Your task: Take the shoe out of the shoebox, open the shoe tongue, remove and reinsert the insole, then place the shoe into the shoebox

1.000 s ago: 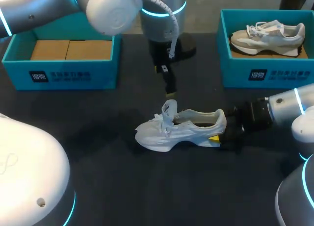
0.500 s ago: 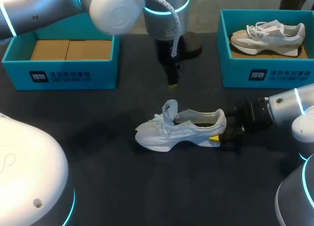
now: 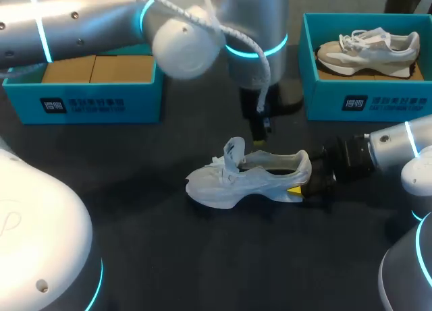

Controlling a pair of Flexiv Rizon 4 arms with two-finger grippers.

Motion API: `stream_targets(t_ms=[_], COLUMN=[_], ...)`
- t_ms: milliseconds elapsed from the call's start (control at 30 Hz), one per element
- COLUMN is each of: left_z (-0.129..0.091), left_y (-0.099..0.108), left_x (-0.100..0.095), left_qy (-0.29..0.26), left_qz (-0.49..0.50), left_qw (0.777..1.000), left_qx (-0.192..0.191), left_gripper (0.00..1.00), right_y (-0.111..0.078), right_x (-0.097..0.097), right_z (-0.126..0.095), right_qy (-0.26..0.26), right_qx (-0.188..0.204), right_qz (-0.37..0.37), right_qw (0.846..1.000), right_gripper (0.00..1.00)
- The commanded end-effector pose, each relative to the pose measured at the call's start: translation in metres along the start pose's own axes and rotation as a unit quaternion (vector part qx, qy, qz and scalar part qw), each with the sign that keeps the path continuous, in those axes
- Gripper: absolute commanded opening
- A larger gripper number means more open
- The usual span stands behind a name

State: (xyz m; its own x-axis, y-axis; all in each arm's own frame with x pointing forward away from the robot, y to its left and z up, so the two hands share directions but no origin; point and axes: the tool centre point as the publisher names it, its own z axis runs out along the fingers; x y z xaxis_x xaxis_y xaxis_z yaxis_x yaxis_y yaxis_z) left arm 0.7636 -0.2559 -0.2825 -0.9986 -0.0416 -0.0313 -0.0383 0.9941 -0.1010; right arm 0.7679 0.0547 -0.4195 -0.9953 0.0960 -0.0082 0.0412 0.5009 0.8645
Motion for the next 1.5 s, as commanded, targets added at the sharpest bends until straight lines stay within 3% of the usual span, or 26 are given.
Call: stream_targets(t_ms=[33,800,1133,1500], left_z=[0.017,0.021,0.053,0.087], left_y=[-0.01,-0.012,-0.032,-0.043], left_x=[0.008,0.014,0.02,0.009], left_qy=[0.007,0.011,0.055,0.083], left_qz=[0.007,0.01,0.055,0.065], left_qw=[1.0,1.0,0.997,0.994], left_qx=[-0.004,-0.007,-0.018,-0.026], left_gripper=[0.0,0.0,0.0,0.0], right_y=[0.0,0.0,0.0,0.0], right_x=[0.001,0.001,0.001,0.001], right_z=[0.003,0.003,0.003,0.003], right_qy=[0.0,0.0,0.0,0.0], right_qx=[0.003,0.003,0.003,0.003], right_qz=[0.001,0.001,0.001,0.001], right_qw=[1.0,1.0,1.0,1.0], right_gripper=[0.0,0.0,0.0,0.0])
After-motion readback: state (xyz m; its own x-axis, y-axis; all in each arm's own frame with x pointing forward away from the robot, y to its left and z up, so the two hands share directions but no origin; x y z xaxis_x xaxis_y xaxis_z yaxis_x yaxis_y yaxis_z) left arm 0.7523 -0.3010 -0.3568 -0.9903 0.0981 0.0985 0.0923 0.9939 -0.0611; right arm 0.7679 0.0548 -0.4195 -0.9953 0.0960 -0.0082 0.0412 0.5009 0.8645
